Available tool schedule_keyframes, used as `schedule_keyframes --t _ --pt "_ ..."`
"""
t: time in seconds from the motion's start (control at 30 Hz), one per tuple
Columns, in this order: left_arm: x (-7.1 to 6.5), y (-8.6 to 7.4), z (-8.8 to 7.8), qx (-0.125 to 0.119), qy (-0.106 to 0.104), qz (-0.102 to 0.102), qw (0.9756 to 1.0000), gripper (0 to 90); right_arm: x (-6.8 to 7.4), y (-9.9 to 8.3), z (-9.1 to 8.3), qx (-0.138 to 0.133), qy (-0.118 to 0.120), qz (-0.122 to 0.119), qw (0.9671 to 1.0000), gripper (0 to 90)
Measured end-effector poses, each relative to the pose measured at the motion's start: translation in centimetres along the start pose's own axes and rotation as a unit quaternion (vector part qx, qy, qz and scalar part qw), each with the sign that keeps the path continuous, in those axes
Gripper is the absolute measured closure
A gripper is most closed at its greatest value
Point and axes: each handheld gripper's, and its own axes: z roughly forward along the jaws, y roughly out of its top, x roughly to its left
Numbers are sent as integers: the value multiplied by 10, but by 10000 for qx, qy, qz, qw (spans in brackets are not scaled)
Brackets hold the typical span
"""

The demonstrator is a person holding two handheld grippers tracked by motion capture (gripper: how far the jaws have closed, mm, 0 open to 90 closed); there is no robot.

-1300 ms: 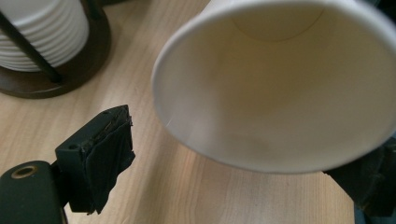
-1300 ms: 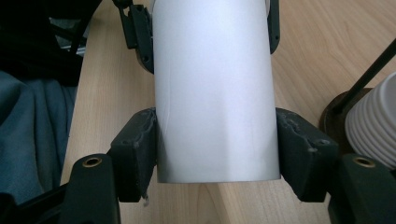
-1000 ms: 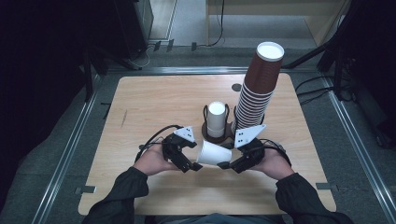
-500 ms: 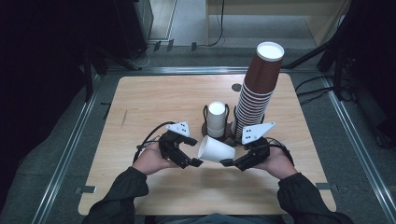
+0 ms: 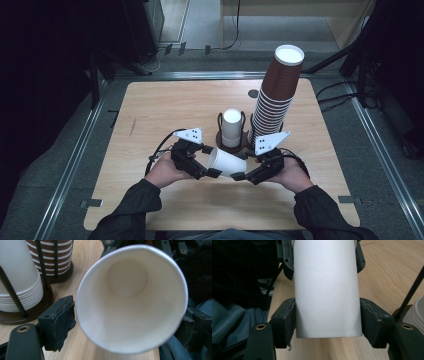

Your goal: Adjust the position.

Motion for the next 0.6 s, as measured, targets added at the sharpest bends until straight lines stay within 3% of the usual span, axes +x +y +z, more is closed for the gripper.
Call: schedule_keyframes --t 0.27,0.47,0.53,0.6 --pt "-1 0 -4 -134 -34 109 9998 259 -2 0 2 -23 72 102 9999 357" --pt "0 1 -4 -42 -98 9 9999 288 -1 1 3 86 -3 142 9999 339" --pt "1 1 -6 48 7 19 10000 290 -1 2 5 170 -78 206 9996 257" --pt "1 1 -8 57 36 25 10000 289 -1 2 5 176 -116 244 9995 238"
